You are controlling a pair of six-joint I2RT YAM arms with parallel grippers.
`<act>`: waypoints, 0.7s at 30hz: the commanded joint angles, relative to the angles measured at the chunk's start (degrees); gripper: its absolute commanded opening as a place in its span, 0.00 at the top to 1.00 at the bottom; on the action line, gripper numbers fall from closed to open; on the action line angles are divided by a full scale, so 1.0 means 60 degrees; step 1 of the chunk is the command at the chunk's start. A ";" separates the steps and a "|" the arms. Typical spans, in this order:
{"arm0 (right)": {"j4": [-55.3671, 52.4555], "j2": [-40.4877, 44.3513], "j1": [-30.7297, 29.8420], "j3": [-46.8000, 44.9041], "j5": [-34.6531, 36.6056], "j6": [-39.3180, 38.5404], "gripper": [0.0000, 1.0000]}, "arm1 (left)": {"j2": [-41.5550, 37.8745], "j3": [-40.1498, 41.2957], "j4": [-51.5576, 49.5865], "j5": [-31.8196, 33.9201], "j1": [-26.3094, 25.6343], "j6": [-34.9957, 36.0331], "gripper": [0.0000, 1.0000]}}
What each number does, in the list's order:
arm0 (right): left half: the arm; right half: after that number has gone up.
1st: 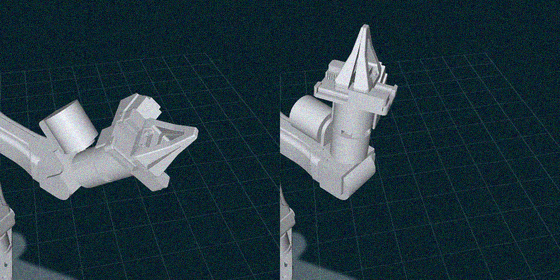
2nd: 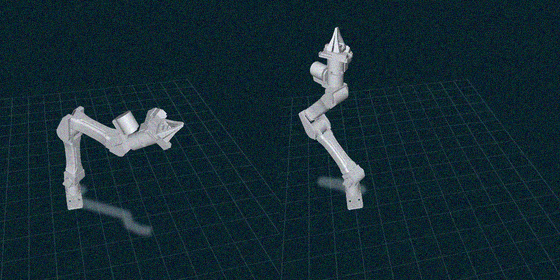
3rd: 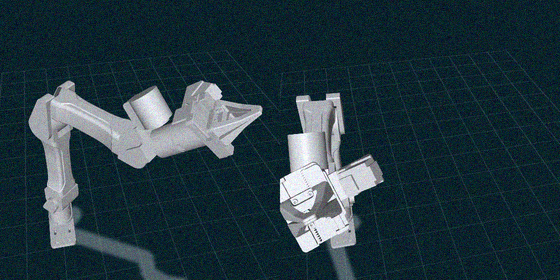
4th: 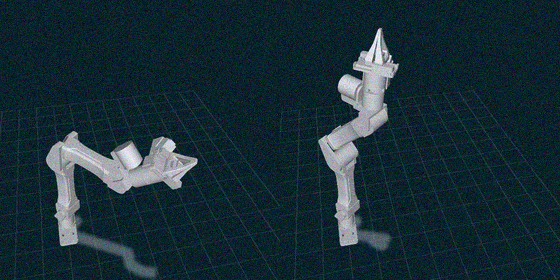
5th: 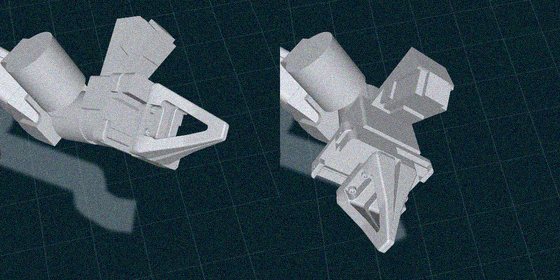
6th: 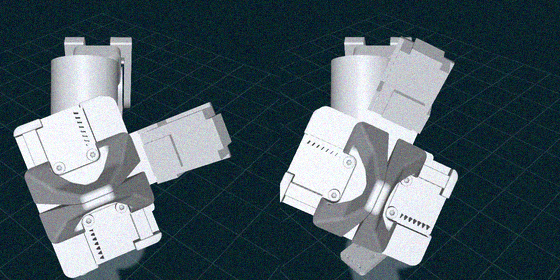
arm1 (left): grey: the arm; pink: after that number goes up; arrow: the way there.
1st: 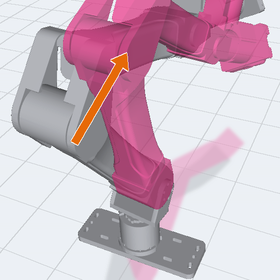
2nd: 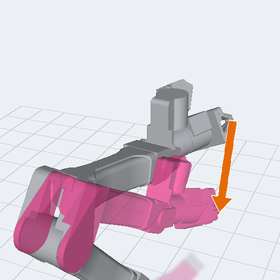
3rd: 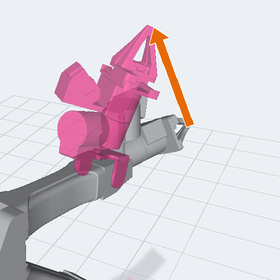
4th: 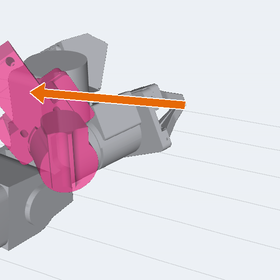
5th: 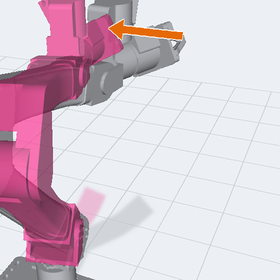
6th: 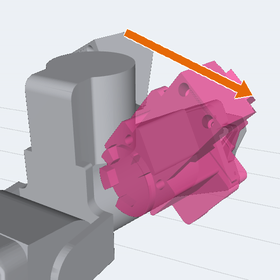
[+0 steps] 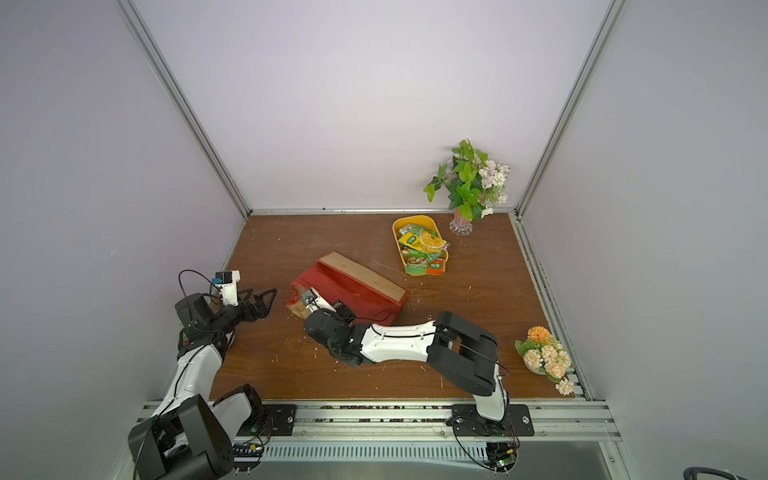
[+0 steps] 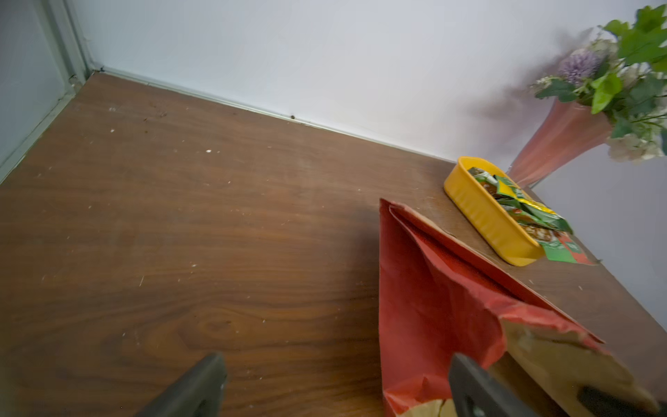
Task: Place the condiment packets inside the bag
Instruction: Open the paper bag at the center of the board.
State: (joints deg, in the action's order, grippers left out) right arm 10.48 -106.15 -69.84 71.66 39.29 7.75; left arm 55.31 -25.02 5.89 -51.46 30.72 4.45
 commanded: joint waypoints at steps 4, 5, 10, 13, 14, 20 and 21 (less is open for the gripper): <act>0.0525 0.1422 0.0380 0.1014 -0.1282 0.1714 1.00 | -0.0116 -0.2018 -0.2555 -0.1949 0.0086 0.0817 0.01; 0.0544 0.1506 0.0395 0.1108 -0.1384 0.1864 1.00 | -0.0086 -0.2281 -0.2907 -0.2068 0.0037 0.0876 0.01; 0.0709 0.1764 0.0519 0.1453 -0.1800 0.2655 1.00 | -0.0302 -0.2888 -0.4023 -0.2445 -0.0399 0.1117 0.01; 0.0824 0.1747 0.0528 0.1554 -0.1965 0.3004 1.00 | -0.0602 -0.2996 -0.4597 -0.2831 -0.0768 0.1489 0.01; 0.0862 0.1713 0.0540 0.1569 -0.2035 0.3082 1.00 | -0.0700 -0.3025 -0.4761 -0.3013 -0.0842 0.1619 0.01; 0.1100 0.1682 0.0539 0.1391 -0.2116 0.3543 1.00 | -0.0953 -0.3193 -0.4865 -0.3479 -0.0920 0.1617 0.01; 0.1171 0.1705 0.0548 0.1344 -0.2132 0.3607 1.00 | -0.0919 -0.3220 -0.4877 -0.3459 -0.0933 0.1641 0.01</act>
State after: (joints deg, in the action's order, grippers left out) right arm 13.85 -96.90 -66.72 79.15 27.33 26.68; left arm 49.95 -42.19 -21.37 -69.41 25.91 12.86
